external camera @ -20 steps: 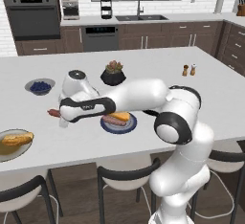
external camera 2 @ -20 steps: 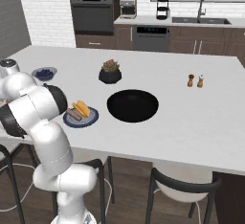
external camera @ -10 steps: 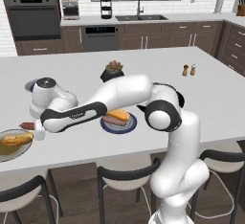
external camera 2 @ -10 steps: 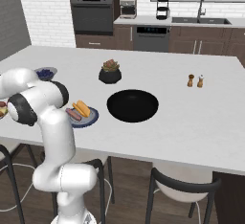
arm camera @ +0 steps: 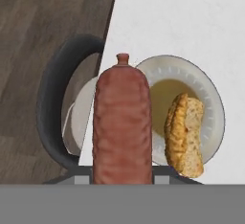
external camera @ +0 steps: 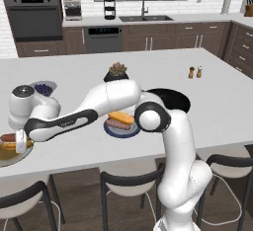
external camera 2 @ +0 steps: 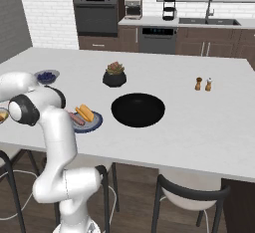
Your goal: Place one bun and one sausage from the bowl on each plate.
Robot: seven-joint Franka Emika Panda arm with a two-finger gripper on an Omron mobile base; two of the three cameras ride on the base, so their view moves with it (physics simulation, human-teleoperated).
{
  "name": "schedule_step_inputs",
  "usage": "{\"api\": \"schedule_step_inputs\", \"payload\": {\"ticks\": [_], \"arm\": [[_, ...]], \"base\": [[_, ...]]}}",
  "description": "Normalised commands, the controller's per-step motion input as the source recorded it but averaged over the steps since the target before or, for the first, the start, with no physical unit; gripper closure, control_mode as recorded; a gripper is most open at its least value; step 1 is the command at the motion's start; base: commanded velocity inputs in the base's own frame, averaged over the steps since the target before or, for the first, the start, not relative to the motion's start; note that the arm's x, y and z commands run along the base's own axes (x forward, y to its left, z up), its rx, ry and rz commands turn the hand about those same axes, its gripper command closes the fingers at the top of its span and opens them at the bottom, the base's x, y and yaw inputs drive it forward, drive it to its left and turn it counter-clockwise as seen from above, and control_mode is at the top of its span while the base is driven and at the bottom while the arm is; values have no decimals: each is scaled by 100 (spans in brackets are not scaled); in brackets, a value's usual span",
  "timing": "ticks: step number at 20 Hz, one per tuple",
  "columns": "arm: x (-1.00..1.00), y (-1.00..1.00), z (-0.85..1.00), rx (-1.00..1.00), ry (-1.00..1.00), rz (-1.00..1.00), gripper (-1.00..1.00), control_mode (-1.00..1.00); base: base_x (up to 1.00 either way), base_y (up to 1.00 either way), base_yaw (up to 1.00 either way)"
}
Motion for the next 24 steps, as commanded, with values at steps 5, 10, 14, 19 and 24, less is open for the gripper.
{"api": "schedule_step_inputs", "payload": {"ticks": [5, 10, 14, 19, 24], "arm": [[-14, 27, -3, 0, 0, 0, 100, -100], [-3, -1, -2, 0, -4, -1, 100, -100], [-1, -47, -26, 2, -9, -3, 100, -100], [0, -11, -17, 9, -13, 0, 100, -100], [0, 9, -9, 15, -9, 0, 100, -100]], "base": [[0, 0, 0], [0, 0, 0], [0, 0, 0], [0, 0, 0], [0, 0, 0]]}}
